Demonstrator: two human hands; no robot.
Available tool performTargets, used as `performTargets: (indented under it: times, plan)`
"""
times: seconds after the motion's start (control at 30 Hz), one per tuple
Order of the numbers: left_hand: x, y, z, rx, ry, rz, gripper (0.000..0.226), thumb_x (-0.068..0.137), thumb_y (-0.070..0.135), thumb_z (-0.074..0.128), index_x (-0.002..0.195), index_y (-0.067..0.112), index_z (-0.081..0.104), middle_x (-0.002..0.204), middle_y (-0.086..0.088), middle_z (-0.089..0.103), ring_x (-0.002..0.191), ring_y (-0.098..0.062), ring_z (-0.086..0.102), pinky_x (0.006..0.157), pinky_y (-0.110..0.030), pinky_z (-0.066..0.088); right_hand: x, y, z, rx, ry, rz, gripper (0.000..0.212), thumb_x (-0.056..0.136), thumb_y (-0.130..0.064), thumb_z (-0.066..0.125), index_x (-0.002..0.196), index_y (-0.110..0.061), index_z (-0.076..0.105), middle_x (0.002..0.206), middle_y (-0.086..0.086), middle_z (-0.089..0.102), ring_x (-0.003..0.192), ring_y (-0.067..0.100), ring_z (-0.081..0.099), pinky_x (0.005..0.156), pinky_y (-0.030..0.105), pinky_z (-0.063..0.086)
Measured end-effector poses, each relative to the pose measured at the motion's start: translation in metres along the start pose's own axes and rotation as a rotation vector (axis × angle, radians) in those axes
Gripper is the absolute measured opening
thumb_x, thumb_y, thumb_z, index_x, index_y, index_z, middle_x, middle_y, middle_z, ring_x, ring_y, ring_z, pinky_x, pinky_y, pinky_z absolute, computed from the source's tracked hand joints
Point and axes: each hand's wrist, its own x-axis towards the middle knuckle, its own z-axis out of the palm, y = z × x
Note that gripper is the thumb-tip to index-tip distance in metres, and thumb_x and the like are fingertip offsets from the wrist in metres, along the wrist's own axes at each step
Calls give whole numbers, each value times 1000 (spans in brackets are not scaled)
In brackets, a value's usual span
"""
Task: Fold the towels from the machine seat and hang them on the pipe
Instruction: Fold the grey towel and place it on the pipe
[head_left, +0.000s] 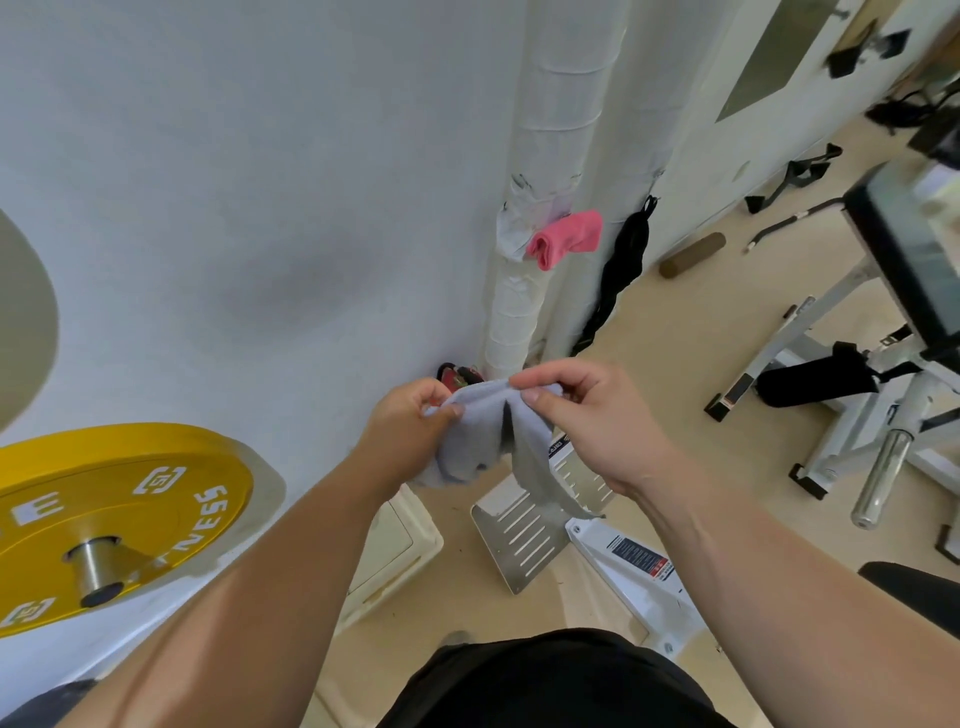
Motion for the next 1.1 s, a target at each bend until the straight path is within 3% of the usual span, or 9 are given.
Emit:
performTargets:
  times: [0.07,0.23,0.43,0.53,0.7,0.87,0.93,1.0,1.1]
  plan:
    - [-5,3,-1,-69,0,-42,4,89,16,60,92,16,63,79,-1,61,76,-20,55,69,-32,47,2,0,2,-15,-4,42,27,88,-16,67,89,-39,80,95,24,72,80,22,58,78,36,47]
    - [-24,11,-5,-209,-22,-9,18,93,6,44,104,14,55,62,17,65,71,-7,57,65,-25,45,5,3,7,109,-93,209,58,87,11,40,102,-30,79,103,-4,77,92,13,70,99,31,54]
    - [-33,17,-11,-326,-39,63,26,95,3,51,108,25,57,75,11,65,73,-8,55,69,-24,46,-3,0,28,19,-128,111,32,90,6,65,96,-23,79,90,6,80,83,20,74,78,25,60]
    - [-38,17,-9,-379,4,112,30,92,4,65,112,25,58,93,-11,74,84,-14,65,77,-28,54,-3,-4,39,52,-63,86,29,87,7,68,85,-20,80,72,4,76,63,9,68,64,15,53]
    - [-42,10,-9,-558,101,59,35,87,-1,72,115,20,62,91,-13,76,84,-19,71,80,-30,60,-1,-6,47,-66,1,-18,17,84,-2,77,80,-18,79,70,2,63,55,-2,54,49,10,44]
    - [-43,2,-9,-775,99,-35,25,87,-5,72,111,1,70,95,-15,75,85,-19,71,78,-30,60,5,0,50,-163,-2,-112,17,81,-11,83,73,-24,75,91,1,65,72,-1,58,59,12,44]
    - [-43,1,-6,-850,93,-40,22,86,-6,71,109,-4,72,97,-15,76,87,-21,72,82,-32,61,5,-1,51,-142,-16,-80,17,83,-15,82,71,-22,73,79,-4,67,63,0,54,54,16,43]
    - [-45,1,-5,-918,84,-46,17,86,-7,69,103,-5,73,94,-15,76,85,-20,73,75,-28,60,3,0,51,-103,-43,-22,14,86,-17,80,74,-16,72,58,-16,57,52,1,44,49,17,38]
    - [-46,3,-2,-938,59,-39,13,87,-6,69,91,3,78,94,-13,76,86,-21,73,75,-26,58,3,2,49,-54,-78,1,13,85,-15,81,77,-12,72,56,-15,54,52,2,43,50,13,38]
